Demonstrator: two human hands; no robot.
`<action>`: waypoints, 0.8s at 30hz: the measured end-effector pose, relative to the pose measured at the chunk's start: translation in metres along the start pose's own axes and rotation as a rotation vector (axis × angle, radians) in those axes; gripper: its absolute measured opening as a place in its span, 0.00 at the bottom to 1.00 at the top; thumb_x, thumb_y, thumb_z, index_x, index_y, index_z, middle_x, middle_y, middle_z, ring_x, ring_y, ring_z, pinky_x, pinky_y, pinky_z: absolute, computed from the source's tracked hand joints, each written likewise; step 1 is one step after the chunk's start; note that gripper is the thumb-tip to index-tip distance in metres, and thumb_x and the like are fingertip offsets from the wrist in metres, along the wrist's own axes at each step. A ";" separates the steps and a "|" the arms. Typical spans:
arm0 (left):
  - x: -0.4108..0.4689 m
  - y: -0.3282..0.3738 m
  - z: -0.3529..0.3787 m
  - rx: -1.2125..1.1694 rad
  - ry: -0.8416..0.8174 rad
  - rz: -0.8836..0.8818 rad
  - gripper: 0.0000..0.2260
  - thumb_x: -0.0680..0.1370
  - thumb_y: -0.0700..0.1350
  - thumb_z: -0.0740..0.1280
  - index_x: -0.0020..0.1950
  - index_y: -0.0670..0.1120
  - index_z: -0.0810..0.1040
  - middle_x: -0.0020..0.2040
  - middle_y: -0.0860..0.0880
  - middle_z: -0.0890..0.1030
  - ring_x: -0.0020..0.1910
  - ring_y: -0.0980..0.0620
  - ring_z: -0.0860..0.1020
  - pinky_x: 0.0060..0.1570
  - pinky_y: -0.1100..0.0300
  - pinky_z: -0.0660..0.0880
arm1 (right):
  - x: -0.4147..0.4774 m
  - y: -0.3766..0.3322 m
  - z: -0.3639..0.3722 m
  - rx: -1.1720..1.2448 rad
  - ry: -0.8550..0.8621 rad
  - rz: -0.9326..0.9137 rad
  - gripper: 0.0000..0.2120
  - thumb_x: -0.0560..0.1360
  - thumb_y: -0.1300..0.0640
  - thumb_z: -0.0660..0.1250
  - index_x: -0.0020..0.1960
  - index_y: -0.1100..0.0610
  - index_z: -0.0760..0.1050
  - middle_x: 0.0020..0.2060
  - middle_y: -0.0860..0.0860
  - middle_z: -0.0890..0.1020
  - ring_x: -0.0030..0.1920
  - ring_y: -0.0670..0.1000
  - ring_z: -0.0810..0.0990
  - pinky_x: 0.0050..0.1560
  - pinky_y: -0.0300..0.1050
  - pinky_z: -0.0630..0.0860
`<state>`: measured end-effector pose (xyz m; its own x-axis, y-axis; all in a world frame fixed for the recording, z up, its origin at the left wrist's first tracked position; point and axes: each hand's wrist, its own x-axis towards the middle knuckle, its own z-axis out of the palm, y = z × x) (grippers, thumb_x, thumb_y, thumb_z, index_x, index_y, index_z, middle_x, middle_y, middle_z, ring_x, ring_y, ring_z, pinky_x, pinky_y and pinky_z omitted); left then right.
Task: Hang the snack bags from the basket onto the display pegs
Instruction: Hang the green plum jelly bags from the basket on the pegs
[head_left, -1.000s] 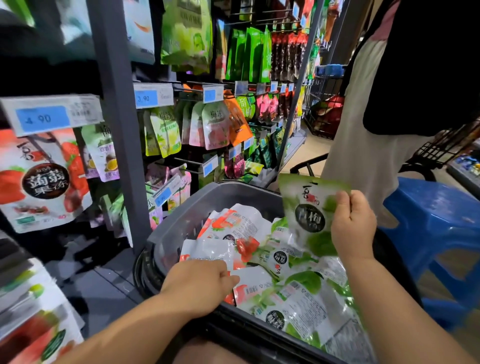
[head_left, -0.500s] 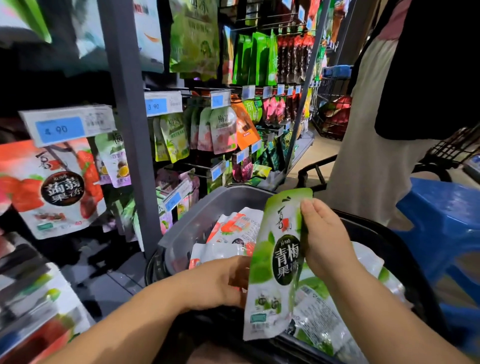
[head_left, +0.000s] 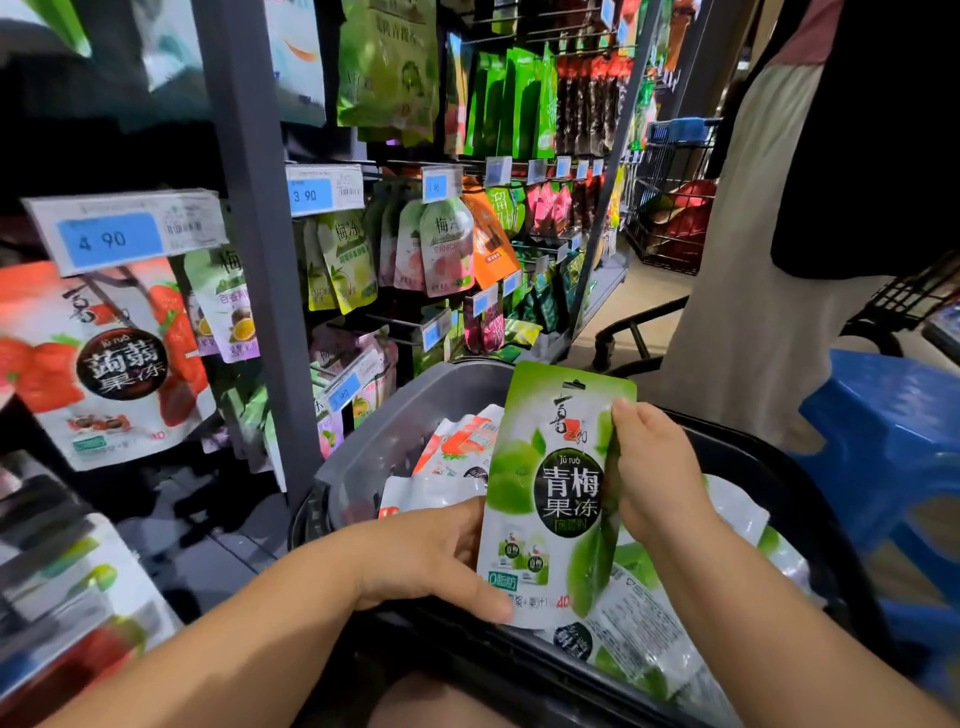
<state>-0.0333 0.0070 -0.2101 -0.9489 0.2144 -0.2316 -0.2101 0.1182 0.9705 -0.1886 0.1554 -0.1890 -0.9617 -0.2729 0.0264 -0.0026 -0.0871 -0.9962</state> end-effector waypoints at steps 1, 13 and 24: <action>0.001 0.000 0.002 0.024 0.044 0.004 0.26 0.70 0.34 0.74 0.64 0.50 0.72 0.60 0.54 0.82 0.61 0.56 0.79 0.60 0.60 0.74 | 0.000 0.001 0.001 0.001 -0.005 0.007 0.12 0.83 0.52 0.59 0.45 0.58 0.74 0.42 0.61 0.78 0.42 0.56 0.78 0.47 0.54 0.76; 0.004 -0.007 0.004 -0.008 0.409 0.015 0.12 0.75 0.39 0.73 0.56 0.49 0.80 0.51 0.53 0.86 0.52 0.54 0.83 0.58 0.56 0.77 | -0.004 0.004 0.002 0.114 -0.236 0.093 0.09 0.84 0.59 0.57 0.49 0.58 0.75 0.39 0.52 0.85 0.37 0.50 0.84 0.34 0.46 0.80; 0.015 -0.005 0.003 -0.039 0.449 0.064 0.24 0.62 0.45 0.80 0.57 0.49 0.81 0.52 0.53 0.86 0.54 0.54 0.83 0.59 0.56 0.76 | 0.002 0.017 -0.004 -0.101 -0.277 -0.022 0.18 0.70 0.63 0.76 0.58 0.59 0.76 0.49 0.59 0.85 0.49 0.60 0.85 0.48 0.55 0.82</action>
<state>-0.0454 0.0121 -0.2186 -0.9667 -0.2222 -0.1273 -0.1482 0.0800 0.9857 -0.1913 0.1570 -0.2059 -0.8498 -0.5242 0.0557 -0.0630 -0.0039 -0.9980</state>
